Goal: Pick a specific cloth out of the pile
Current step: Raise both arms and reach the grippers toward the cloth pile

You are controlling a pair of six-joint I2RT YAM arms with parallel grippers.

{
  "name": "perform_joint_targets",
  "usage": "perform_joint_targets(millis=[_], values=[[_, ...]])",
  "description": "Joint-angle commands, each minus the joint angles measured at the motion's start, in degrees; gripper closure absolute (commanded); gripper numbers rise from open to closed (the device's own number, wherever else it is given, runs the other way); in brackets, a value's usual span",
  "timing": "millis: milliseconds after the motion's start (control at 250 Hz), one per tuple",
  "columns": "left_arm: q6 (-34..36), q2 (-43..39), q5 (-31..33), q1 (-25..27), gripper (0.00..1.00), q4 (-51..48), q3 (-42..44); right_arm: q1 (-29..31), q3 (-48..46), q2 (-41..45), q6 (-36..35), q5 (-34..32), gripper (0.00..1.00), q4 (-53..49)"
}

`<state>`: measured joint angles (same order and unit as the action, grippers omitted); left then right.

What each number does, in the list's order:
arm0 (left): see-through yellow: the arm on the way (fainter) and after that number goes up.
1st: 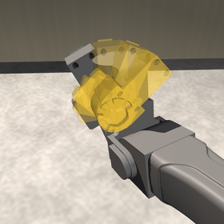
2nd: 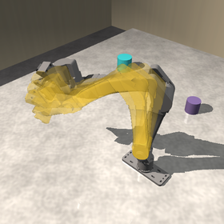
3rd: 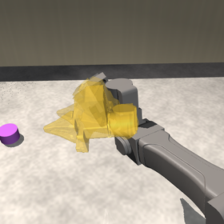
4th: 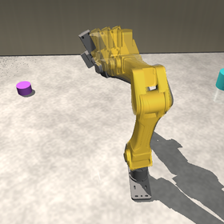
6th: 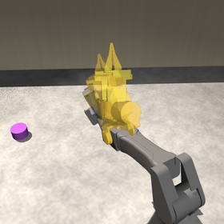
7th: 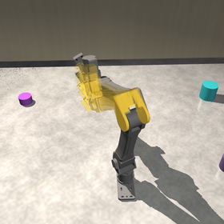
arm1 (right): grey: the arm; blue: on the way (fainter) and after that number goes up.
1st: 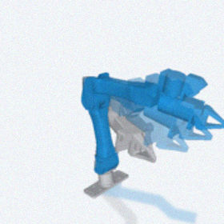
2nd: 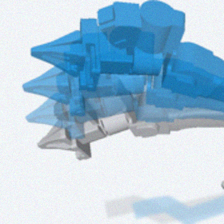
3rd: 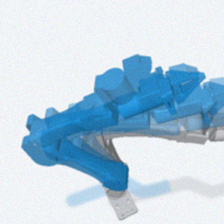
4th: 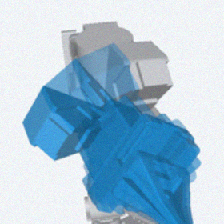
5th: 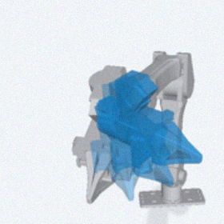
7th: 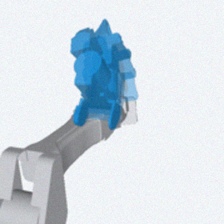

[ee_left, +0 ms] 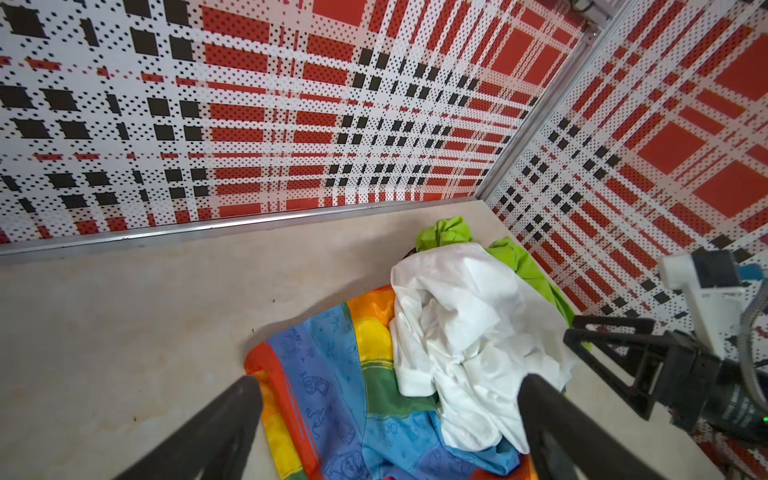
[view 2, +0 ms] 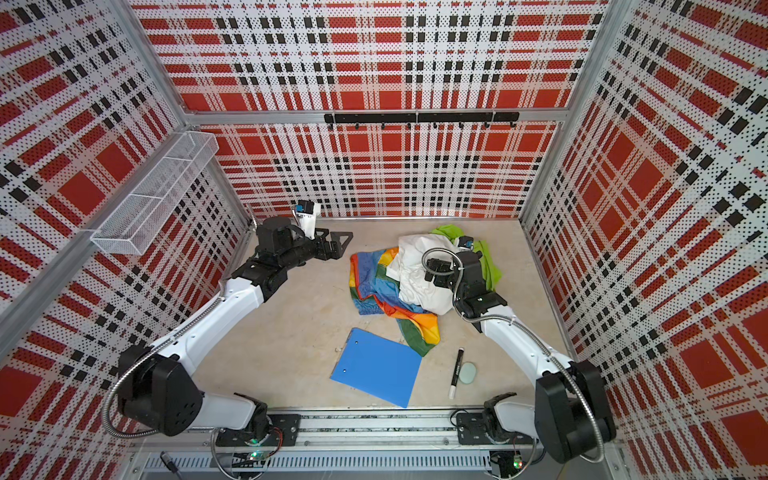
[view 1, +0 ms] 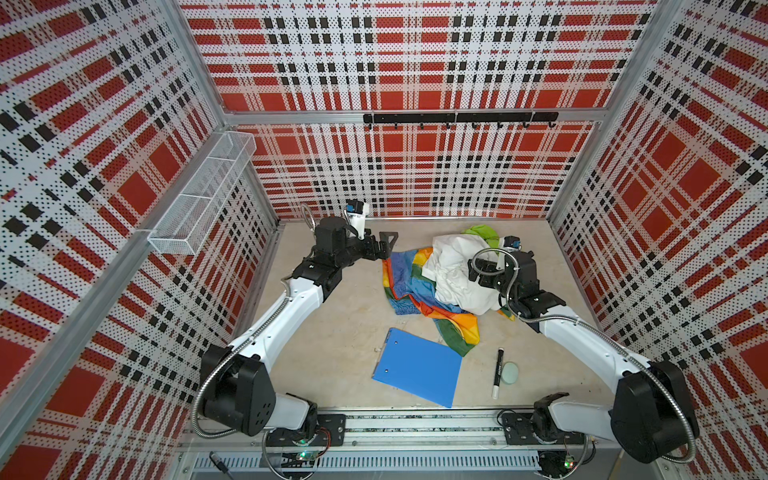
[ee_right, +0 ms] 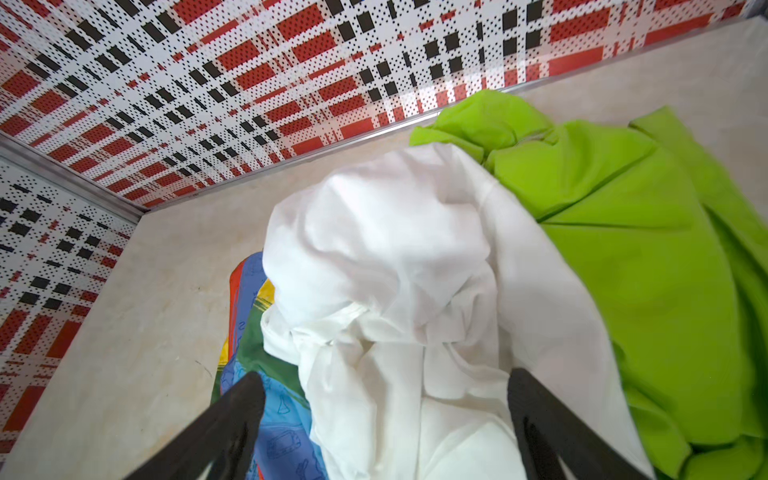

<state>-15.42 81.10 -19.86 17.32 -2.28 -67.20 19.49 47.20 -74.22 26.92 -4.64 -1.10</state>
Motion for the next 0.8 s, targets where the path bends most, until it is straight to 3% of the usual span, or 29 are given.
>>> perform_joint_targets(millis=[0, 228, 388, 536, 796], values=[[-3.92, 0.20, -5.45, -1.86, 0.01, 3.18, -0.78, 1.35, 2.32, -2.50, 2.41, 1.62, 0.02, 0.60], [-6.46, 2.78, -5.56, -3.53, 0.01, 1.22, -2.32, 7.37, 4.48, -7.43, 2.64, -4.08, 0.02, -3.74], [-5.11, 2.17, -4.09, -3.60, 0.01, 0.19, -2.45, 11.24, 0.84, -8.17, 3.18, -6.18, 0.00, -5.39], [-4.93, 2.32, -3.63, -3.57, 0.01, 0.27, -2.50, 11.67, -2.19, -7.70, 3.78, -4.64, 0.00, -5.92], [-4.85, 2.60, -3.35, -3.28, 0.01, 0.17, -2.50, 16.49, -1.69, -12.27, -4.30, -6.23, 0.00, -9.77]])
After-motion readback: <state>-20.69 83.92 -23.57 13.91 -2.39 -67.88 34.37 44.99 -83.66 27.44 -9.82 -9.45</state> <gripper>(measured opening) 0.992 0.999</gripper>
